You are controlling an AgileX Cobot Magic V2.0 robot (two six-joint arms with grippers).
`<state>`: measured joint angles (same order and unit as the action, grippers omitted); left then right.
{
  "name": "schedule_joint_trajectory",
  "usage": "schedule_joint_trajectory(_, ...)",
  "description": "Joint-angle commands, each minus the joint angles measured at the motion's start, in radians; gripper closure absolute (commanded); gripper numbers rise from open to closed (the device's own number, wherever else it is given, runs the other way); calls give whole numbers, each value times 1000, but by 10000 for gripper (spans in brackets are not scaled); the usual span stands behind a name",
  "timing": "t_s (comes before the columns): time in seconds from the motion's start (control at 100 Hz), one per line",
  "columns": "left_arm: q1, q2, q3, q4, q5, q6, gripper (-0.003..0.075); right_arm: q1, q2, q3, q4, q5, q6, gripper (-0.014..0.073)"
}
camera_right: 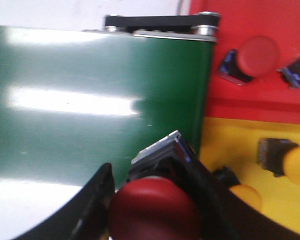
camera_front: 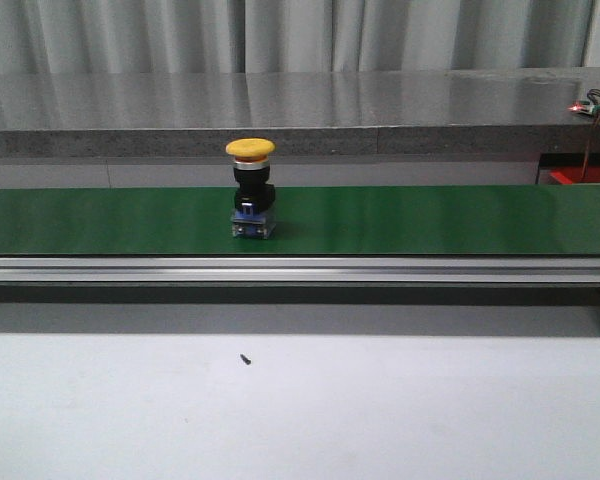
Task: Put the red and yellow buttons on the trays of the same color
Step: 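Carry the red button onto the red tray section and open the right gripper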
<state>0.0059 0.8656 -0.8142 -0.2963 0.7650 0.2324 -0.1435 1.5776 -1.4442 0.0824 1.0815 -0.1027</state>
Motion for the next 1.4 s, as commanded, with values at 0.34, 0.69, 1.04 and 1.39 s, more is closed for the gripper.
schedule_joint_trajectory(0.34,-6,-10,-26,-16,-69,-6,740,-302,4,-33,10,-215,0,432)
schedule_joint_trajectory(0.69,-6,-10,-26,-26,-79,-6,740,-407,130,-33,19,-433,0,432)
schedule_joint_trajectory(1.04,-6,-10,-26,-26,-82,-6,740,-414,309,-161,22,-422,0,432)
schedule_joint_trajectory(1.39,-6,-10,-26,-26,-101,-6,740,-414,498,-431,62,-204,0,432)
